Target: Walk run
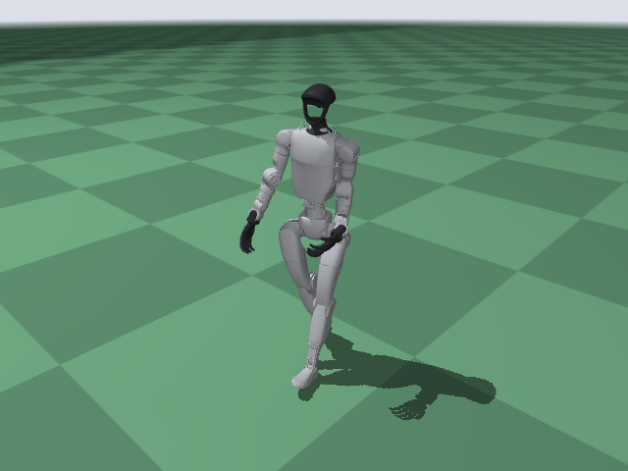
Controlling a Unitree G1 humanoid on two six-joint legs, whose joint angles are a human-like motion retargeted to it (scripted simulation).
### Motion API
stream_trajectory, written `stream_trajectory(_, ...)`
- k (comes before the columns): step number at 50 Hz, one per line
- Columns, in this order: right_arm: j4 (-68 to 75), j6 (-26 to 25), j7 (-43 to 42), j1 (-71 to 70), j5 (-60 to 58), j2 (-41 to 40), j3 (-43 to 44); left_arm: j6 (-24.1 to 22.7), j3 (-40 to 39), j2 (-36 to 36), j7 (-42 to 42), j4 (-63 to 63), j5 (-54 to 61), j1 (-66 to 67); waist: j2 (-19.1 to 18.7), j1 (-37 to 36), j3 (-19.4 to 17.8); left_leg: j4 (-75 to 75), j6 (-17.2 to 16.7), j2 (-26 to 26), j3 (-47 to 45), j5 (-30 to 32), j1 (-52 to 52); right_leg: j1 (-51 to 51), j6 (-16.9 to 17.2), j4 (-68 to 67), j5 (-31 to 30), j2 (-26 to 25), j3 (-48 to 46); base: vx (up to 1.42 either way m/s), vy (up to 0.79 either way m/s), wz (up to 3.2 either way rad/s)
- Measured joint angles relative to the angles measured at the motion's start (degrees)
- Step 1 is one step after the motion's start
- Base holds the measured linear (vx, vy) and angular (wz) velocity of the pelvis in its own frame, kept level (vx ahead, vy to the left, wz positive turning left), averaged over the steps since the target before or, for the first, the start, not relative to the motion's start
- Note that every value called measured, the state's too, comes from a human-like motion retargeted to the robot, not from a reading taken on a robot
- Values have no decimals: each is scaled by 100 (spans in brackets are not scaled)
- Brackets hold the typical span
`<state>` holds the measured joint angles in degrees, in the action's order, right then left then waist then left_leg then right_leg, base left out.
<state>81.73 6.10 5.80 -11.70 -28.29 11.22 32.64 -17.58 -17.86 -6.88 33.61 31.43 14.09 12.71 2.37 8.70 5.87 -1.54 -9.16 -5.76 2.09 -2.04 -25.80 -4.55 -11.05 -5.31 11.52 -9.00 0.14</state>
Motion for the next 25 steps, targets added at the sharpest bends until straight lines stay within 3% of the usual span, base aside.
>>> stream_trajectory(5,965,-237,146,557,-32,-125,40,-2,-16,55,48,13,-133,64,132,-447,-21,523,483,-5,46,507,386,-347,307,-340,-459,-82,462,76,-17,-112)
stream_trajectory(8,1525,-551,242,1026,-481,-213,-79,-15,-43,100,168,78,-120,230,297,-536,209,753,934,-155,270,433,466,-168,756,-976,-1653,110,502,96,-15,-108)
stream_trajectory(10,1567,-813,235,1440,-719,-410,-437,-5,-141,158,218,126,-41,324,300,-352,340,948,1063,-25,118,196,476,146,1244,-1731,-2636,134,521,77,-17,-74)
stream_trajectory(13,1567,-884,314,1881,-917,-582,-865,-11,-47,331,218,96,8,372,57,-176,300,914,1244,241,-116,-136,858,737,1788,-2947,-3722,3,102,81,-18,-83)
stream_trajectory(15,1567,-872,532,2101,-1187,-671,-992,-27,28,449,184,80,-41,344,-98,-304,290,838,1344,392,-326,-324,1099,1121,1733,-3501,-3639,260,-452,71,-17,-155)
stream_trajectory(17,1567,-807,727,2243,-1457,-756,-1021,-21,112,554,84,89,-89,238,-186,-296,238,768,1379,495,-598,-452,1328,1507,1450,-3788,-2917,430,-806,38,-10,-112)
stream_trajectory(20,1567,-631,781,2384,-1618,-827,-1014,-69,304,696,-3,17,-55,114,-338,85,168,609,1427,486,-704,-595,1659,2115,1477,-3746,-2253,480,-981,51,-11,-6)
stream_trajectory(25,1567,-618,699,2456,-1506,-816,-1015,-64,355,822,127,-106,17,-42,-281,588,212,420,1489,124,-1014,-919,2166,2835,1501,-2437,-1510,1170,-1657,56,-16,-34)
